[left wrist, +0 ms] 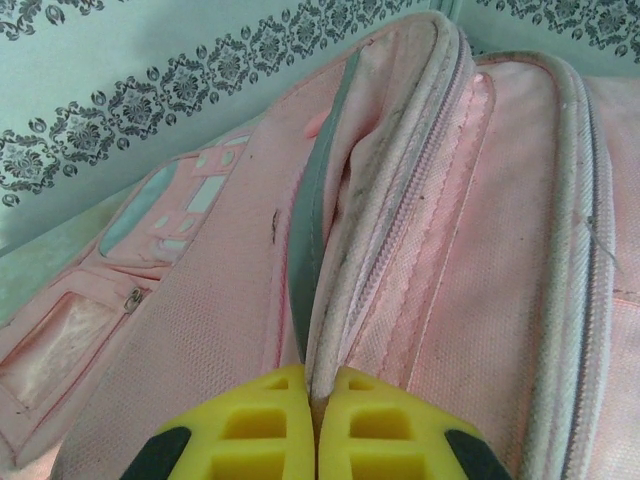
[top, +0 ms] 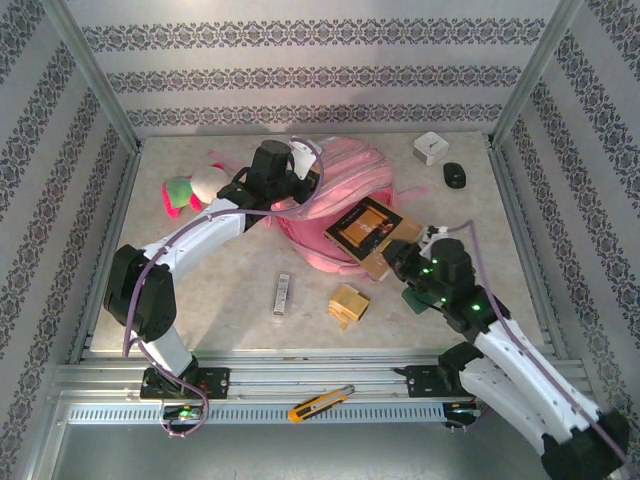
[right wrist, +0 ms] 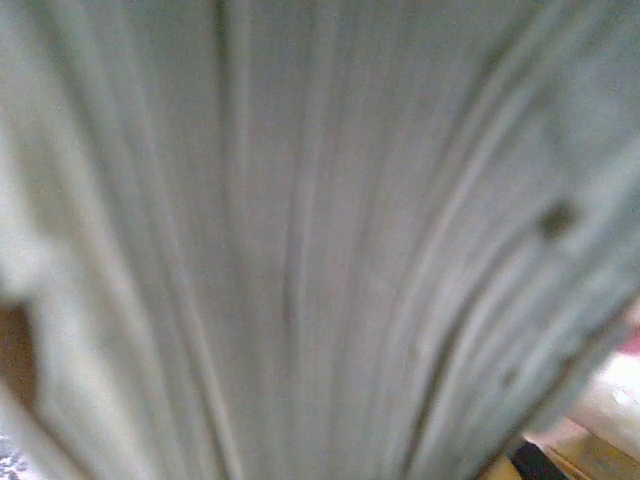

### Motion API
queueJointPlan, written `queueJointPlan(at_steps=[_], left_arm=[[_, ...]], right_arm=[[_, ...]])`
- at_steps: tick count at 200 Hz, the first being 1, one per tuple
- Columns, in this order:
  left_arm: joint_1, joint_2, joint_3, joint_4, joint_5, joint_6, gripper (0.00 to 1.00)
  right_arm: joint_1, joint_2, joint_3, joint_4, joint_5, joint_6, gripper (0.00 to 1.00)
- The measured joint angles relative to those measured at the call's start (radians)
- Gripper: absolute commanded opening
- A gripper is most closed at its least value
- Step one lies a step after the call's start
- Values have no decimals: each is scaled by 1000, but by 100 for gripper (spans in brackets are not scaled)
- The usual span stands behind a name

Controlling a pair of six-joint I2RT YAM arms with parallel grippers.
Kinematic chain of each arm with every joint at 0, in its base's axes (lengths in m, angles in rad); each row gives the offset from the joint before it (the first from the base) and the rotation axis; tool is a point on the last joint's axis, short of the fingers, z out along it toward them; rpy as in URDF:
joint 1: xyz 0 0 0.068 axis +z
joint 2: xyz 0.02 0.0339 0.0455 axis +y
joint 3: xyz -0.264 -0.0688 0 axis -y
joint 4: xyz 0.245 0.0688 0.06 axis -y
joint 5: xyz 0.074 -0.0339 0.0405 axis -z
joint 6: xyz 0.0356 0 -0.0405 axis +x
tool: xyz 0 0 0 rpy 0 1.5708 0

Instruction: Pack the student bag

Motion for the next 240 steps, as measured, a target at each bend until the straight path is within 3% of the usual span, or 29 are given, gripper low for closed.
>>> queueJointPlan(at_steps=[59, 119, 171, 240], left_arm=[[6, 0, 0, 8, 5, -60, 0], [14, 0, 8, 9, 24, -91, 0], [36, 0, 26, 9, 55, -102, 0], [46, 0, 27, 10, 90, -109, 0]], right_arm=[[108, 344, -29, 428, 224, 136, 0], [112, 734, 67, 758, 340, 190, 0], [100, 1033, 262, 943, 366, 233, 0], [82, 1327, 457, 978, 370, 319, 0]])
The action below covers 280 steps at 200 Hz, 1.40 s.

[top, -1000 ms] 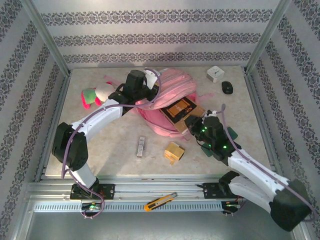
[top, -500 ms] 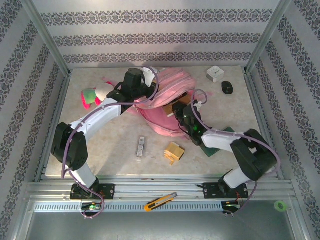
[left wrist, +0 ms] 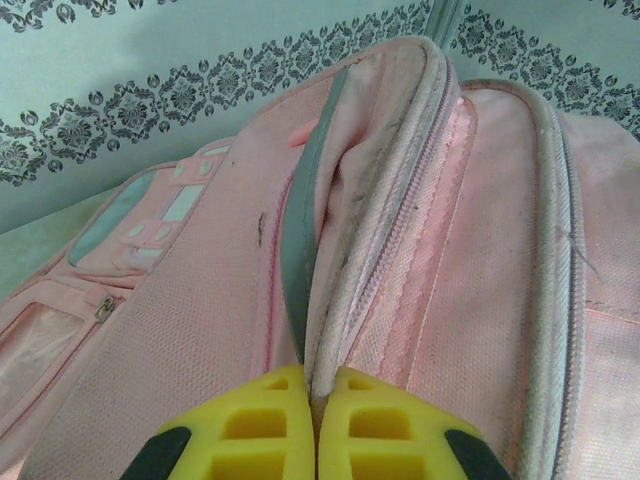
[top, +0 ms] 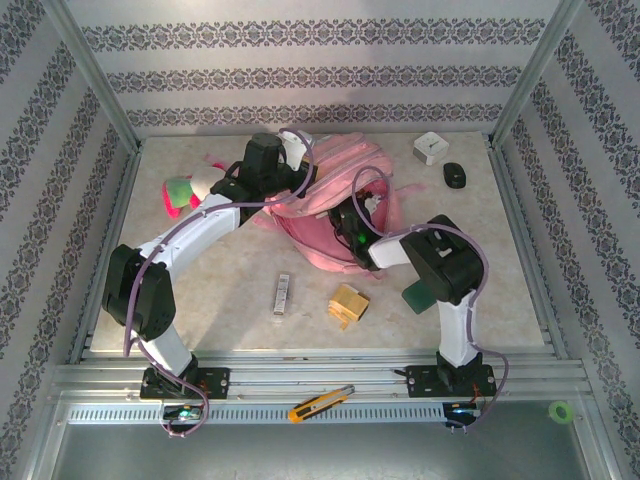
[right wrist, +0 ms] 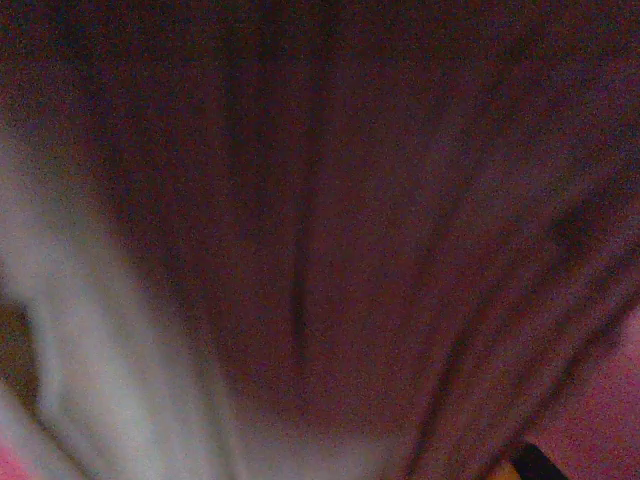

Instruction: Pack the student bag

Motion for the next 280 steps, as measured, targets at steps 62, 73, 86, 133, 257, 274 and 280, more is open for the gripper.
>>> queueJointPlan(at_steps=[62, 73, 86, 133, 257, 274, 280], left_arm=[[8, 0, 0, 0, 0, 0, 0], [8, 0, 0, 0, 0, 0, 0], [11, 0, 0, 1, -1, 0, 0], [14, 0, 0, 7, -12, 1, 0], [21, 0, -9, 22, -15, 2, 0], [27, 3, -11, 30, -19, 2, 0], [31, 3, -11, 32, -20, 2, 0]], right_arm=[[-7, -10, -22, -54, -22, 50, 47], [-10, -42, -61, -63, -32, 57, 49], [-10, -86, -108, -66, -46, 57, 51], [-9, -257, -285, -103, -73, 43, 40], [-17, -68, -100, -100, -119, 47, 19], [-28, -47, -67, -103, -126, 47, 18], [-32, -43, -59, -104, -129, 46, 18]])
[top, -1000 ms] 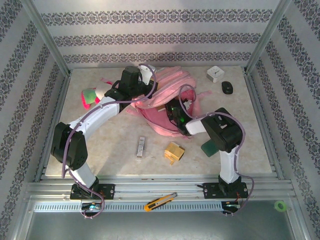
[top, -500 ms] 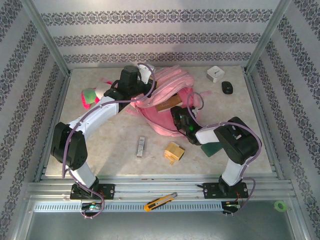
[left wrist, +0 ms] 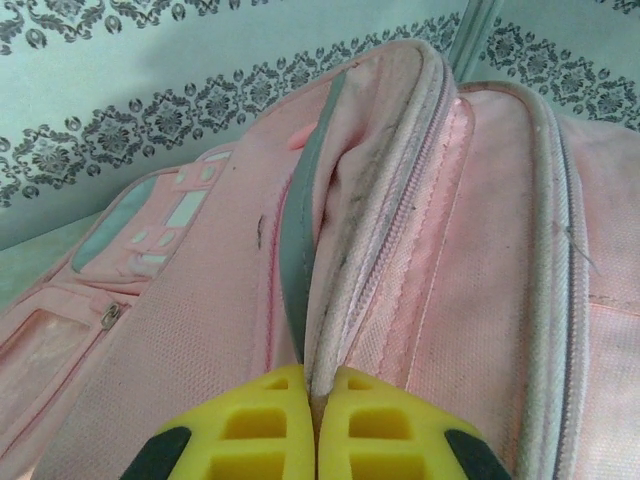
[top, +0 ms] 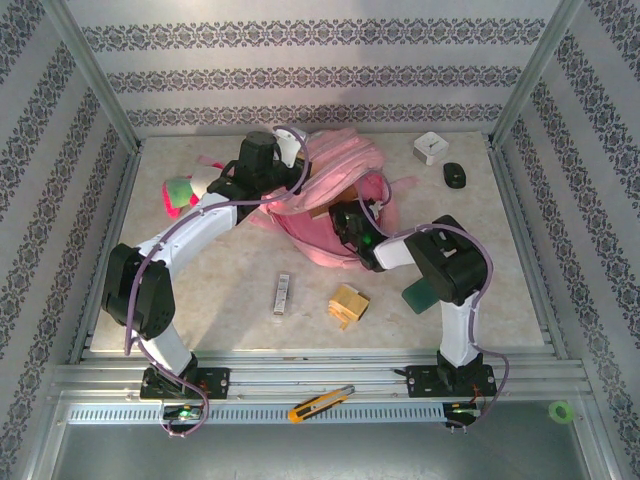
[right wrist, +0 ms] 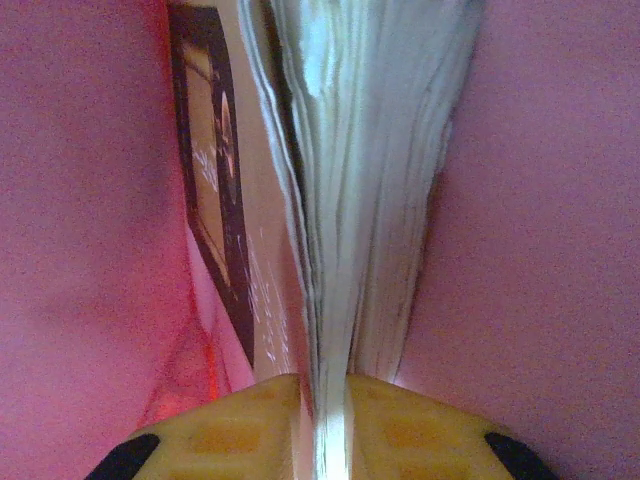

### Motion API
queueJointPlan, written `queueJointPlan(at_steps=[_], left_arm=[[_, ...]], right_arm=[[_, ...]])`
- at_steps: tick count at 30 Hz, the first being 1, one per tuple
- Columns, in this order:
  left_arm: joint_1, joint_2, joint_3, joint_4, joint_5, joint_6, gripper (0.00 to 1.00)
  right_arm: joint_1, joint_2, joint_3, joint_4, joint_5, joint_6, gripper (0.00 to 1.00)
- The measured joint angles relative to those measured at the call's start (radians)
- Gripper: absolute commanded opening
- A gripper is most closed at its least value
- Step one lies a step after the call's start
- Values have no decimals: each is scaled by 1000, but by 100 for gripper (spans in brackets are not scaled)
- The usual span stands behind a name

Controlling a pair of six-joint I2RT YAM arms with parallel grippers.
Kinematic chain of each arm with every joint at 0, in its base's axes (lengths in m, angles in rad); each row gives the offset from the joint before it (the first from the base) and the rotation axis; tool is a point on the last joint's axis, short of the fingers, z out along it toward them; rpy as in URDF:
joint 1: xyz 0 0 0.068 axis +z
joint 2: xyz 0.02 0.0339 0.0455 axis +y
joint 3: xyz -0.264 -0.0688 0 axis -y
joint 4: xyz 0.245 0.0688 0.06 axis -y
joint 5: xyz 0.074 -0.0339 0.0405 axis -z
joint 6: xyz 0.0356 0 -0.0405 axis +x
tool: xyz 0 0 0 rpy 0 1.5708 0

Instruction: Pack the student bag

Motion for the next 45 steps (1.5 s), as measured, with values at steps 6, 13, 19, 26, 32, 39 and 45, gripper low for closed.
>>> queueJointPlan(at_steps=[6, 13, 19, 26, 32, 39, 45], left_arm=[[3, 1, -3, 4, -10, 7, 0], [2, 0, -47, 26, -10, 46, 0], [2, 0, -90, 34, -6, 80, 0], [-14, 3, -166, 57, 45, 136, 0], [-56, 32, -235, 93, 46, 173, 0], [-118, 222, -320, 183, 27, 192, 0], [-117, 187, -320, 185, 27, 169, 39]], right_arm=[[-17, 0, 13, -5, -4, -26, 31], [-3, -294, -174, -117, -6, -140, 45], [54, -734, -265, -406, 20, -327, 48], [62, -1027, -198, -803, 48, -597, 49], [48, -1056, -182, -956, 47, -748, 53], [-17, -1032, -140, -1002, -61, -1073, 54], [-17, -992, -139, -999, -152, -1359, 54]])
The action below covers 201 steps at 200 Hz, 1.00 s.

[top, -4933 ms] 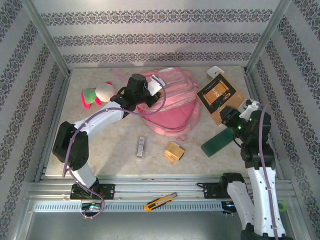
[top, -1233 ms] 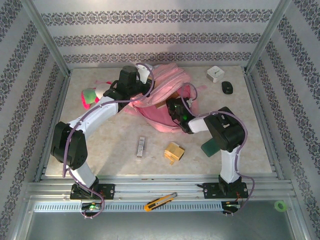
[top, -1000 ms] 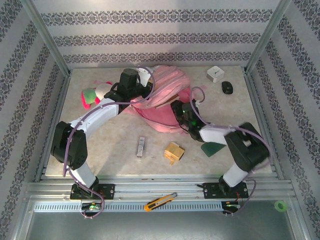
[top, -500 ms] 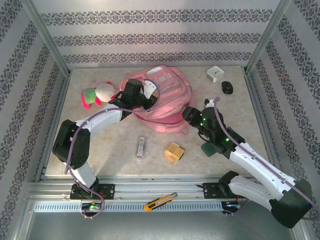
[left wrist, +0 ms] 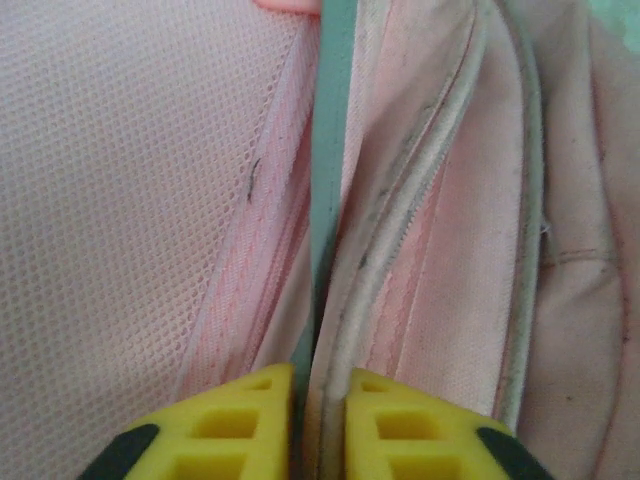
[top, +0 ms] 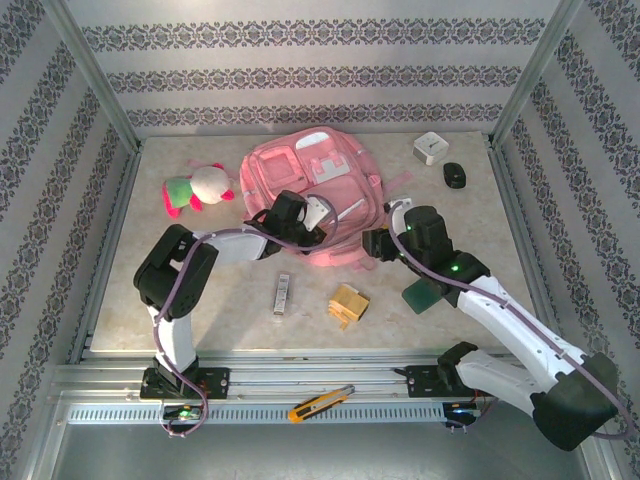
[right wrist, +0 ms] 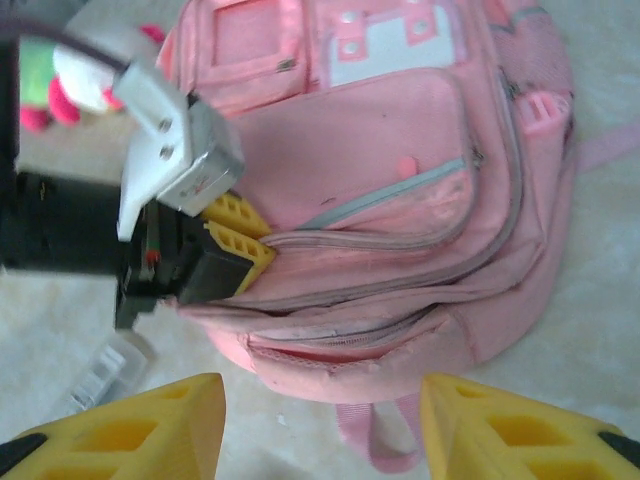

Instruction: Pack the student bag

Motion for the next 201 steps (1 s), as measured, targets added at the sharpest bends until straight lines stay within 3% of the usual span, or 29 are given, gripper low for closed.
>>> queueJointPlan(at_steps=[11, 26, 73, 110, 148, 201], left_arm=[[2, -28, 2, -19, -1, -31, 49], [17, -82, 18, -58, 1, -73, 54], [194, -300, 67, -82, 45, -272, 55], [301, -412, -65, -74, 78, -377, 55], [335, -434, -211, -80, 110, -441, 54], [341, -446, -246, -73, 138, -472, 52]], right_arm=[[0, 5, 0, 0, -24, -87, 56], [0, 22, 12, -17, -57, -220, 58], [37, 175, 134, -115, -117, -682, 62], [97, 396, 210, -134, -110, -1028, 63], [106, 602, 257, -115, -84, -1202, 67], [106, 718, 259, -9, -35, -1250, 63]])
